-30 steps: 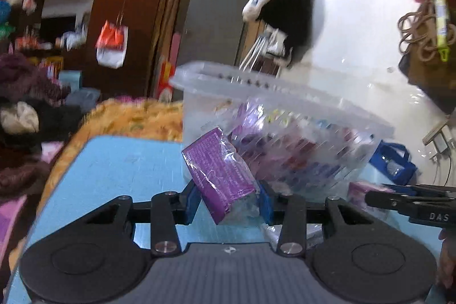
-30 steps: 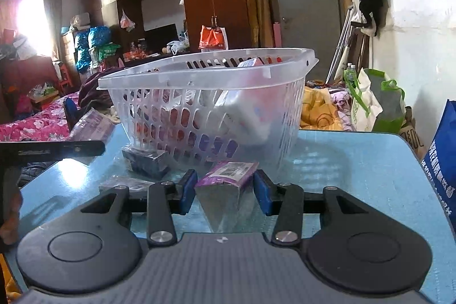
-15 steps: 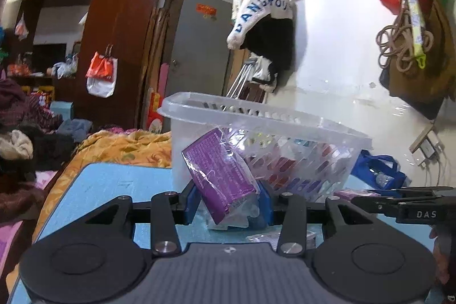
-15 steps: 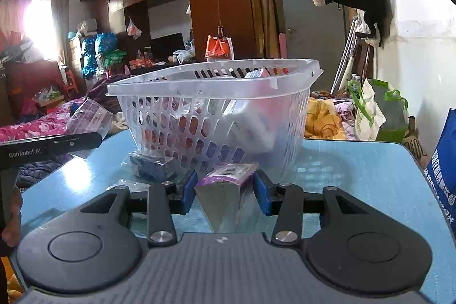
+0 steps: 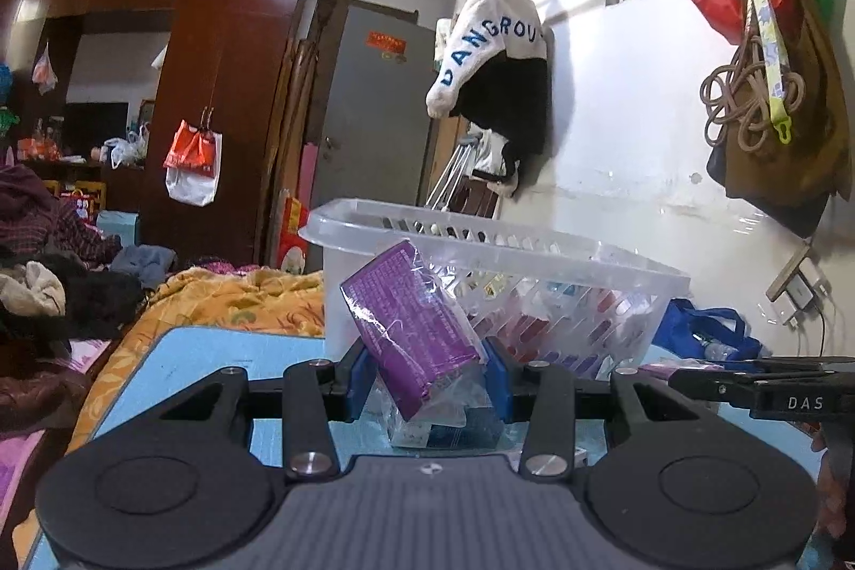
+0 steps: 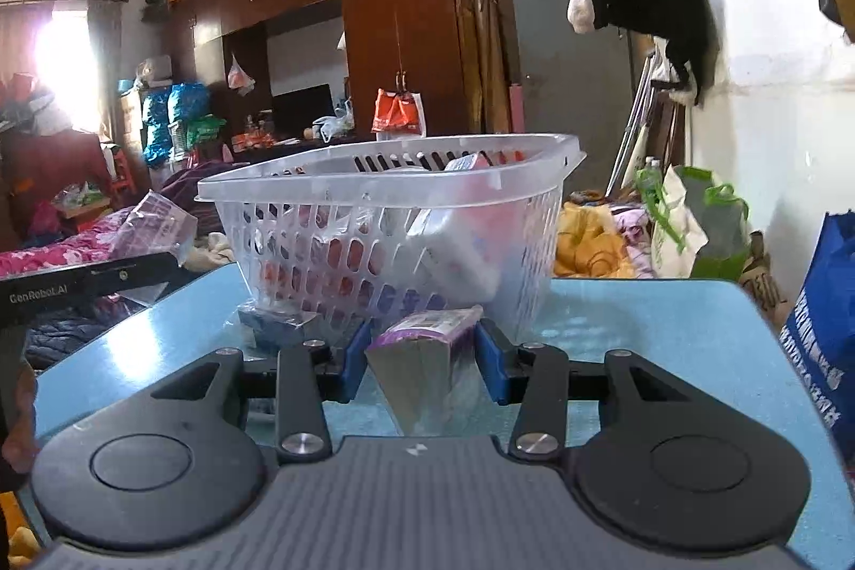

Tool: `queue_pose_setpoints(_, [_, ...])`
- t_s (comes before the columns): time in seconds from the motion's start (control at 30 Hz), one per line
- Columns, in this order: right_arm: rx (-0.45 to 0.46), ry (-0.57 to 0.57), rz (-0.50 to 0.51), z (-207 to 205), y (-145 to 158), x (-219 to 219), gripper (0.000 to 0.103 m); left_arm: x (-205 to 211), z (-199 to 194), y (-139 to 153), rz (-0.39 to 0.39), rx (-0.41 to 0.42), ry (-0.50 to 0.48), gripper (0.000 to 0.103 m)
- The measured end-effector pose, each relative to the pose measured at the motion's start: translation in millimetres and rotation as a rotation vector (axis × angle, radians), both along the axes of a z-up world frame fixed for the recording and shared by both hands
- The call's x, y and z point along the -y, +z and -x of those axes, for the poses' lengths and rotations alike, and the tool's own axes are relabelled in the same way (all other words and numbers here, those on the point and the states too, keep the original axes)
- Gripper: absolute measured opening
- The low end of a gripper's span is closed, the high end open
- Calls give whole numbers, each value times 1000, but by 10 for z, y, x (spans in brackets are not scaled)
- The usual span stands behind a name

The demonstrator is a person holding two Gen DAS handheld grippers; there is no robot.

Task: Organize objects
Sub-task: 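Grasp the purple packet with the left tool while the right grasps a clear labeled bag, then carry both items into the white basket and open both tools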

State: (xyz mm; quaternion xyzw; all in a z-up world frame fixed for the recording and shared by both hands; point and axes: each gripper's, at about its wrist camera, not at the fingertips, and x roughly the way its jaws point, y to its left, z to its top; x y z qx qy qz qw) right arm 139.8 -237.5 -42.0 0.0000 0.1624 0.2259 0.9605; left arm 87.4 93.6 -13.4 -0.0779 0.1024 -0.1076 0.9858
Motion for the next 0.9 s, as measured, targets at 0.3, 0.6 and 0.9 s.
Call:
queue_pose_setpoints(0.3, [30,40,-65,369,127,214,47,-20,342,109,90,50,-105,47])
queue_pose_setpoints(0.6, [195,64,-79,421,655,111,47,188,165,698,49,97,-153,47])
queue_pose_setpoints(0.9, [101,40,6,-913,1098,-418,47,377,-874,1041,-39,-65,-48,47])
